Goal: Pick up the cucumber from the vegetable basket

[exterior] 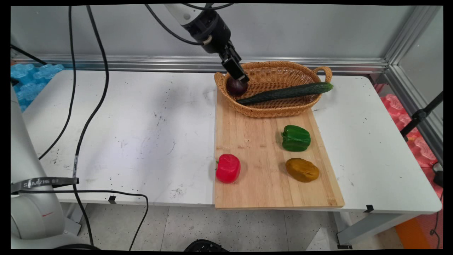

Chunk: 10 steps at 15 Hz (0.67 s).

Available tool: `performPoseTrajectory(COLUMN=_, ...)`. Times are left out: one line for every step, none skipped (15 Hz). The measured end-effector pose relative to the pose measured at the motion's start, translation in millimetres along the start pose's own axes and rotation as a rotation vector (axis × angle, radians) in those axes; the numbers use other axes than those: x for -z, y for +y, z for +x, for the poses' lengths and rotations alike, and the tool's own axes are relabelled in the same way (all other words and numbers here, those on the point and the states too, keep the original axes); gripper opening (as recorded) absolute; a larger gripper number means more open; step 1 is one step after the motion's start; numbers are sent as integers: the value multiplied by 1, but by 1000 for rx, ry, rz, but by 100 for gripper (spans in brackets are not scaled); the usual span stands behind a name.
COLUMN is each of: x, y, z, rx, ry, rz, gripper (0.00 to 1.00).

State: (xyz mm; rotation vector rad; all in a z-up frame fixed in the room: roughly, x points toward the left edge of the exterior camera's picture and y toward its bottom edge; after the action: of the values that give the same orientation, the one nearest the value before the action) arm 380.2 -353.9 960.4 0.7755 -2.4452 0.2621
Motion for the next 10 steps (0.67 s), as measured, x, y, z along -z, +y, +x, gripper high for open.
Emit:
performPoseTrajectory(x=-4, y=-5, z=1, rx=3, ry=8, rz=8, gripper=100)
performPoseTrajectory(x=-11, y=-10, z=4, rx=2, ry=18, rz=15, gripper=100)
performPoseTrajectory(x=-19, y=-16, z=8, rx=-6, ry=24, rz=20, gripper=100)
performPoseTrajectory(x=-26, y=-19, z=11, rx=-13, ry=27, rz=21, gripper=100)
performPoseTrajectory(x=-39, y=-24, z=15, rx=-28, ry=30, rz=20, gripper=100)
performPoseTrajectory(x=-51, y=-29, z=20, rx=-44, ry=32, rz=19, gripper=100)
performPoseTrajectory(x=-62, y=-33, z=23, rx=-57, ry=32, rz=18, gripper=100)
performPoseTrajectory(x=-77, y=-37, z=27, rx=-73, ry=31, rz=16, gripper=100)
performPoseTrajectory(x=-91, y=-40, z=31, rx=-90, ry=28, rz=13, gripper=100)
performPoseTrajectory(x=-104, y=-43, z=33, rx=-105, ry=24, rz=11, gripper=100)
